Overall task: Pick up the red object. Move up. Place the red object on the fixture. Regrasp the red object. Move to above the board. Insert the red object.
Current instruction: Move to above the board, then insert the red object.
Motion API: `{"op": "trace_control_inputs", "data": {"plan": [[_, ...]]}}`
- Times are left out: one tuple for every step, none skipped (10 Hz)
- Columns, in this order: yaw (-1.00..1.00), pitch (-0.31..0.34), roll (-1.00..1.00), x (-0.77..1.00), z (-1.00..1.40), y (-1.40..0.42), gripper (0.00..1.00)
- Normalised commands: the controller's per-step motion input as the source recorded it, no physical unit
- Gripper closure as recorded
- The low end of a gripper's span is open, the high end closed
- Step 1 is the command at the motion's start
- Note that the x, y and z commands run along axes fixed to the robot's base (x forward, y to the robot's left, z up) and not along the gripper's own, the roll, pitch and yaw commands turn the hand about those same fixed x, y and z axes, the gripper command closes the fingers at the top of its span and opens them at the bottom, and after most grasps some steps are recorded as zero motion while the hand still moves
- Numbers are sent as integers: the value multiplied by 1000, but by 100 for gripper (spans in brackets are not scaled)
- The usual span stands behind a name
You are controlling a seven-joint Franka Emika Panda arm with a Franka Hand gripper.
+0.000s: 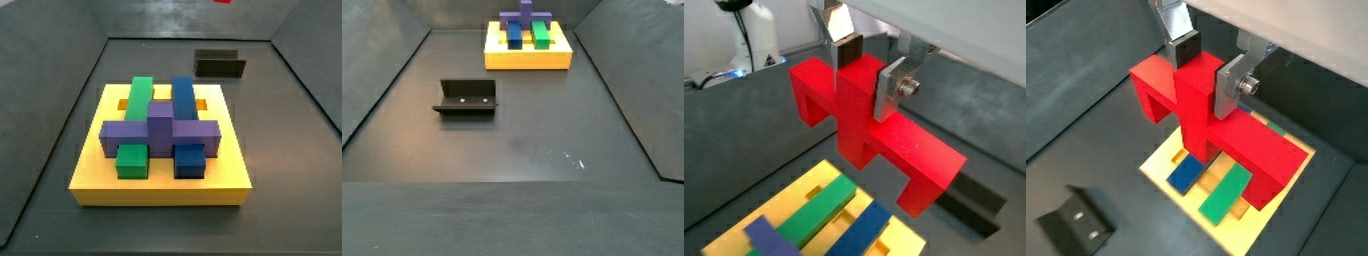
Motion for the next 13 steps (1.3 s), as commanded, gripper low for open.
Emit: {"op": "trace_control_inputs", "data": {"plan": [[42, -44, -686, -48, -4, 26, 100], [19, -43, -419, -41, -1, 22, 100], [8, -39, -278, -31, -3, 11, 100], [0, 0, 7, 0, 0, 0, 100], [-11, -3, -17, 0, 0, 51, 100], [0, 0, -31, 0, -320, 251, 100], [0, -104, -84, 0, -911, 340, 100], [71, -136, -41, 0, -949, 340, 100], [114, -74, 0, 0, -1000, 246, 100], [71, -151, 0, 146, -937, 0, 100], [51, -229, 29, 94, -754, 0, 100], [80, -266, 129, 57, -609, 0, 100], [131, -293, 117, 49, -577, -9, 100]]}}
